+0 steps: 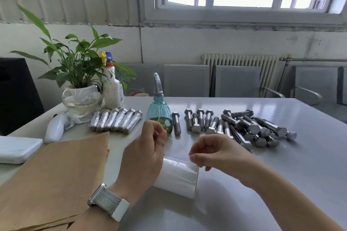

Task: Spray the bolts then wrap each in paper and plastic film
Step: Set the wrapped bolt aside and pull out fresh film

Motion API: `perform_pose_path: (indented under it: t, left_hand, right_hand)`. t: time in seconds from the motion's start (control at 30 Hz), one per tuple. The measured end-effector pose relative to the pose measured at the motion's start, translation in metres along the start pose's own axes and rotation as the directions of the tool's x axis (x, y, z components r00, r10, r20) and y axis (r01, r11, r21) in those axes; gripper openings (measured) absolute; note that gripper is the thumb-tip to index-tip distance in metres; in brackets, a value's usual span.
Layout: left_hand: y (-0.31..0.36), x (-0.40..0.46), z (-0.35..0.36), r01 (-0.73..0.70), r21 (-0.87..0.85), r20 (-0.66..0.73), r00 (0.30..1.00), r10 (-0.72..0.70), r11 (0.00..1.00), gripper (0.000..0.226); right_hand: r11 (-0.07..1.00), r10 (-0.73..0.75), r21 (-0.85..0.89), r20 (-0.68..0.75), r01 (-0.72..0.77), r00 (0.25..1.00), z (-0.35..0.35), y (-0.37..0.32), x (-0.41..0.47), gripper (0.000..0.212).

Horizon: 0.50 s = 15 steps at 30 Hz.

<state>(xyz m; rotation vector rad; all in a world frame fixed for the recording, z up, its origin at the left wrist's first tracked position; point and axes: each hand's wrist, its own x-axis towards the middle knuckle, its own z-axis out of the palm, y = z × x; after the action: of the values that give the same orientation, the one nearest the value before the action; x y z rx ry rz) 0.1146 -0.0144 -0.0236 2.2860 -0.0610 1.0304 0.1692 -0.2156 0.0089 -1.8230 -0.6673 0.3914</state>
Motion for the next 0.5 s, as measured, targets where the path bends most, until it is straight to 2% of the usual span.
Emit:
perform_pose_path:
  t: [0.17,0.37,0.5]
  left_hand:
    - [0.002,0.000,-0.008,-0.048,0.030,0.036,0.998,0.047,0.998,0.021]
    - [0.006,0.005,-0.022,-0.135,0.072,0.153,0.981,0.123,0.988,0.017]
    - [0.009,0.007,-0.030,-0.172,0.070,0.185,0.970,0.157,0.983,0.025]
  right_hand:
    - [1.000,-0.006,0.000,0.015,0.006,1.000,-0.004,-0.002,-0.001,0.009]
    - [0.990,-0.061,-0.129,0.001,0.060,0.998,-0.003,-0.004,-0.001,0.022]
    - [0.987,-0.086,-0.135,-0.002,0.085,0.996,-0.004,-0.003,-0.001,0.023]
